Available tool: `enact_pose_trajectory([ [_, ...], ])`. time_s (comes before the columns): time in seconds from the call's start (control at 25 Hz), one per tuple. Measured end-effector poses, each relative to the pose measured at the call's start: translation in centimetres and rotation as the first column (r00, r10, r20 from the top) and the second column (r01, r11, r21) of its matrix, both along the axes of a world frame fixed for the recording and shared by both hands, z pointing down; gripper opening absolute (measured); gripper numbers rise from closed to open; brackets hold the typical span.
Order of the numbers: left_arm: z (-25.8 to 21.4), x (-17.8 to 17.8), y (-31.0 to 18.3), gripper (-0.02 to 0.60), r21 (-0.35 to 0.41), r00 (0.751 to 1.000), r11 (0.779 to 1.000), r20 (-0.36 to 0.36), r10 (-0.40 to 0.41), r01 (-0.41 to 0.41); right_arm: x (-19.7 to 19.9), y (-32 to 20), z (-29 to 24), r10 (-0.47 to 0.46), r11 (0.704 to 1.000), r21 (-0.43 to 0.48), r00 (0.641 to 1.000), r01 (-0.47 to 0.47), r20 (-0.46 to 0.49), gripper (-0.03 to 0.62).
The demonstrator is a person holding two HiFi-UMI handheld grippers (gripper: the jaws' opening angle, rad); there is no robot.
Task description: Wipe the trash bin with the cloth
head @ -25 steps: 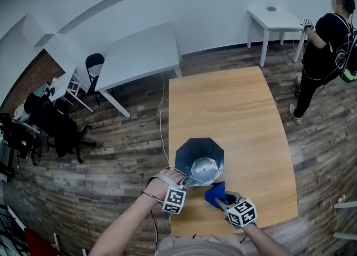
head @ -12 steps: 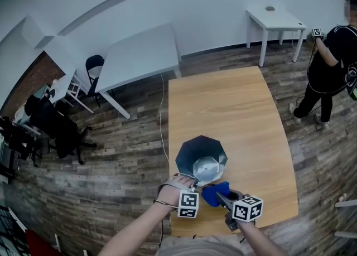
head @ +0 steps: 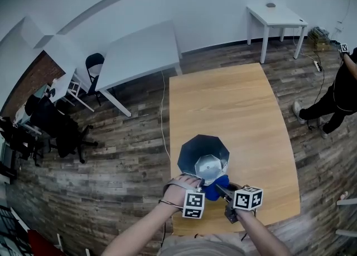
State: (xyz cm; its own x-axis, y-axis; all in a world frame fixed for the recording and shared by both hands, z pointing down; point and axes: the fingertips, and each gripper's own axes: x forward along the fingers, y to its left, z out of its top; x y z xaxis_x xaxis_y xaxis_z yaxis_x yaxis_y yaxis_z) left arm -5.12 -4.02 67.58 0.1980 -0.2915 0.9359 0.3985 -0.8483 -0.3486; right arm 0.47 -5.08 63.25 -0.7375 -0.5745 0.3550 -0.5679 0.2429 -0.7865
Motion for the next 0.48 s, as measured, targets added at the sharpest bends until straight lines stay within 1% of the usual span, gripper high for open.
enact_pose_trajectory([
  [0.08,0.0,0.3,-0.2,0.046,-0.007,1.000,1.000,-0.002,0.008,-0.008,0.4,-0.3,0.7,-0.015,1.000,-0.011,1.000,0.015,-0.009,0.081],
  [0.24,0.0,0.1,0.3,0.046,-0.024,1.000,0.999,-0.014,0.026,-0.027,0.4,-0.4,2.7,-0.016,0.999,-0.048,0.999,0.014,-0.040,0.080],
  [0.48,0.2,0.1,0.1,0.046,-0.035,0.999,0.998,-0.028,0.045,-0.046,0.8,-1.2,7.6,-0.014,0.993,-0.122,0.997,0.004,-0.082,0.081],
])
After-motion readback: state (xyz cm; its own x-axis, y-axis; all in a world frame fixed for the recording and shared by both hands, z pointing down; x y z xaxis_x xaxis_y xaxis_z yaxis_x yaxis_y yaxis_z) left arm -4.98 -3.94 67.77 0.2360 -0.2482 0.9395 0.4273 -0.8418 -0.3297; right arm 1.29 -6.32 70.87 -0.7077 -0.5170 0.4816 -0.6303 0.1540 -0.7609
